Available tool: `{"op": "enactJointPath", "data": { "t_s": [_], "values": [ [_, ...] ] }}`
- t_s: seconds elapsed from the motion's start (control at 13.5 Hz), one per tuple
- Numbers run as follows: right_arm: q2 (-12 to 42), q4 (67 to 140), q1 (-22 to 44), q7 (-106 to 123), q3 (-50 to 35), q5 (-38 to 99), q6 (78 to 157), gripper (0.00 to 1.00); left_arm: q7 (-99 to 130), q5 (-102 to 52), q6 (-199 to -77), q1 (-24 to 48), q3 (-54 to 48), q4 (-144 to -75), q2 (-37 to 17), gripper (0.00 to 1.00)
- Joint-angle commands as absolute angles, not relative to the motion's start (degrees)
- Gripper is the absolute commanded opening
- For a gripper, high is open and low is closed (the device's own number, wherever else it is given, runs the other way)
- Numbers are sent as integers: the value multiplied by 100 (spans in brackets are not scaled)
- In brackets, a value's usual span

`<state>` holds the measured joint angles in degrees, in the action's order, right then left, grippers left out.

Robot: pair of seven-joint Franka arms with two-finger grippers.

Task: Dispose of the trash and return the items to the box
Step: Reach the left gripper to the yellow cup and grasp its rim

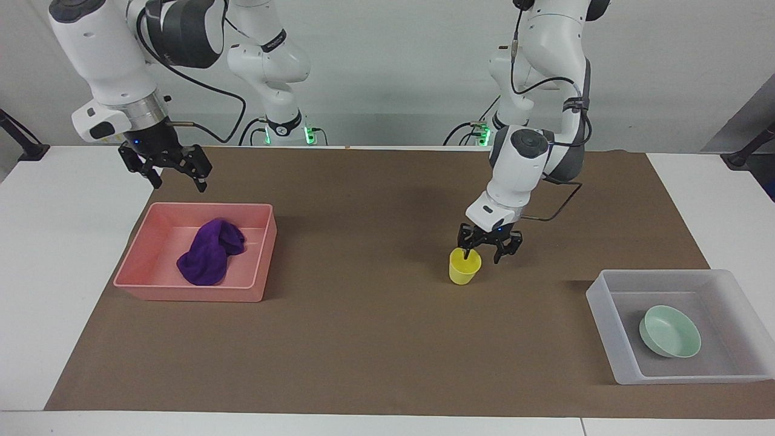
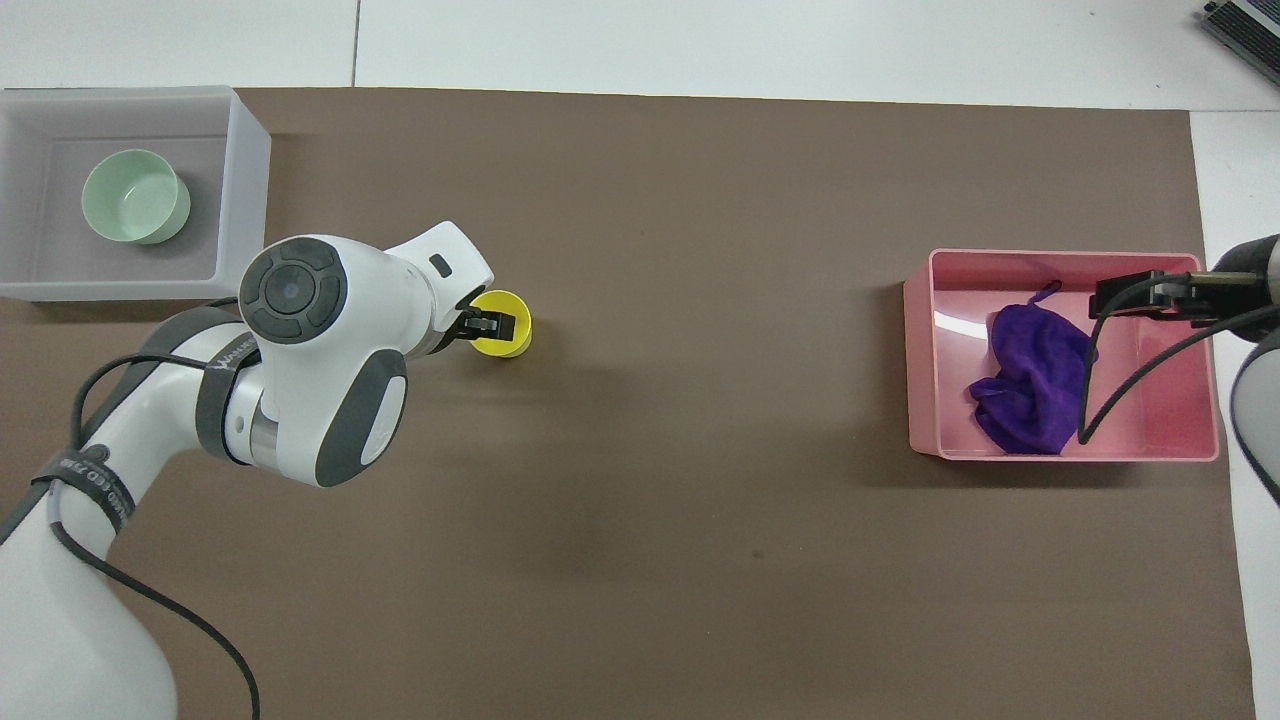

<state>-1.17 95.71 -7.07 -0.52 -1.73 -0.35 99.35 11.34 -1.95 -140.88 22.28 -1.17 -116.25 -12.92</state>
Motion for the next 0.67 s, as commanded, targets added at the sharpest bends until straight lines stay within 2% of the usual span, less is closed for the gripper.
{"op": "enactJointPath", "data": {
  "t_s": [0.0, 0.07, 0.22, 0.59],
  "values": [
    [-79, 8958, -468, -150, -10, -52, 9196, 100, 1248, -114, -14502, 2329, -26, -11777, -1362, 11],
    [-79, 8808, -205, -149, 322, -53, 8985, 100, 1248, -114, -14493, 2329, -35, -11777, -1362, 0],
    [-62, 8561, 193, -141, 790, -44, 8667, 100, 1239, -114, -14502, 2312, -35, -11743, -1371, 0],
    [-236, 8831, -273, -141, 264, -26, 8604, 100, 1134, -114, -14362, 1715, -18, -11383, -1152, 0]
  ]
}}
